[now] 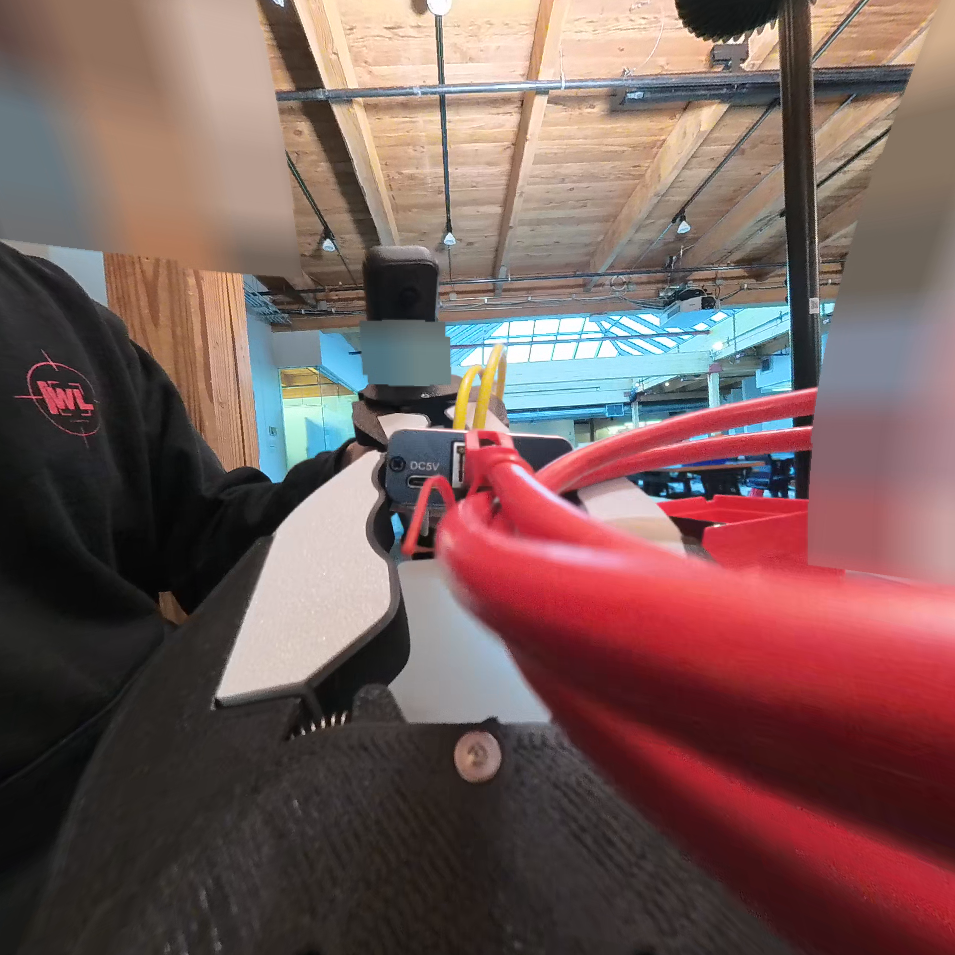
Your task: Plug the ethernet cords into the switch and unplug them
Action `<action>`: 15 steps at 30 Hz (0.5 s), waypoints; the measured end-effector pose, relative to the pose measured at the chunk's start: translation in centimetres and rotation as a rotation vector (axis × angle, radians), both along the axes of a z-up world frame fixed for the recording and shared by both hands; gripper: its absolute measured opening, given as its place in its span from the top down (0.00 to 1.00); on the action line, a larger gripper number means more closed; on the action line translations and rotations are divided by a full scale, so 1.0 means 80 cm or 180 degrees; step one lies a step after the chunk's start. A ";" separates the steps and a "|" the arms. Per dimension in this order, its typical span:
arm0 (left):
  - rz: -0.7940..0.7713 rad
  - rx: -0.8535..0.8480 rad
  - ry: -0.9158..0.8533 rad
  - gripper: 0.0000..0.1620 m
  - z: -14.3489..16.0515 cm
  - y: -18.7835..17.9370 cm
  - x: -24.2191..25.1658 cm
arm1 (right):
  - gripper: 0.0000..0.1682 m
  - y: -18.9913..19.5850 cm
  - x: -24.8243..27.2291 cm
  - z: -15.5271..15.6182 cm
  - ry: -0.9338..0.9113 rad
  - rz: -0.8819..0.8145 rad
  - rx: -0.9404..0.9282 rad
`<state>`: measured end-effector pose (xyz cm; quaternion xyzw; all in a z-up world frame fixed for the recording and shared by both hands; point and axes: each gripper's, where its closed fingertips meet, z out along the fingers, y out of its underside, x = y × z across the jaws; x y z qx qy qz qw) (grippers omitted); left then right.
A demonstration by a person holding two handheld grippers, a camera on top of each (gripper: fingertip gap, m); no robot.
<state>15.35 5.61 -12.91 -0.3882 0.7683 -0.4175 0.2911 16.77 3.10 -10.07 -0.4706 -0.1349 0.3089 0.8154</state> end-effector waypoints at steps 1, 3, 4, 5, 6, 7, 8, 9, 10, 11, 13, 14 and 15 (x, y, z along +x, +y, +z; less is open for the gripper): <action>0.0019 0.0079 -0.0021 0.92 0.000 0.002 0.000 | 0.61 0.002 0.000 -0.003 -0.0031 -0.0012 -0.0043; 0.0102 0.0213 -0.0037 0.92 -0.002 0.007 0.002 | 0.61 0.006 0.001 -0.009 -0.0080 -0.0067 -0.0136; 0.0157 0.0236 -0.0049 0.92 -0.002 0.008 0.002 | 0.61 0.007 0.002 -0.009 -0.0047 -0.0078 -0.0132; 0.0198 0.0261 -0.0060 0.92 -0.002 0.008 0.003 | 0.61 0.008 0.003 -0.007 -0.0005 -0.0075 -0.0114; 0.0201 0.0310 -0.0063 0.92 -0.002 0.008 0.002 | 0.61 0.007 0.003 -0.007 0.0014 -0.0057 -0.0098; 0.0170 0.0355 -0.0068 0.92 -0.002 0.007 0.001 | 0.61 0.007 0.002 -0.008 0.0006 -0.0037 -0.0095; 0.0132 0.0369 -0.0068 0.92 -0.001 0.007 0.001 | 0.61 0.006 0.001 -0.009 0.0000 -0.0015 -0.0096; 0.0106 0.0352 -0.0052 0.92 -0.001 0.007 0.000 | 0.61 0.007 0.001 -0.009 0.0011 0.0009 -0.0101; 0.0094 0.0310 -0.0021 0.92 -0.001 0.007 -0.001 | 0.61 0.007 0.000 -0.009 0.0028 0.0036 -0.0105; 0.0079 0.0257 0.0022 0.92 -0.001 0.006 -0.001 | 0.61 0.006 0.000 -0.009 0.0047 0.0084 -0.0114; 0.0060 0.0157 0.0095 0.92 -0.003 0.002 -0.003 | 0.62 0.002 -0.002 -0.009 0.0061 0.0199 -0.0149; 0.0064 0.0142 0.0108 0.92 -0.004 0.001 -0.003 | 0.62 0.002 -0.002 -0.009 0.0022 0.0186 -0.0161; 0.0058 0.0136 0.0097 0.92 -0.004 0.000 -0.002 | 0.62 0.001 -0.002 -0.009 -0.0006 0.0179 -0.0167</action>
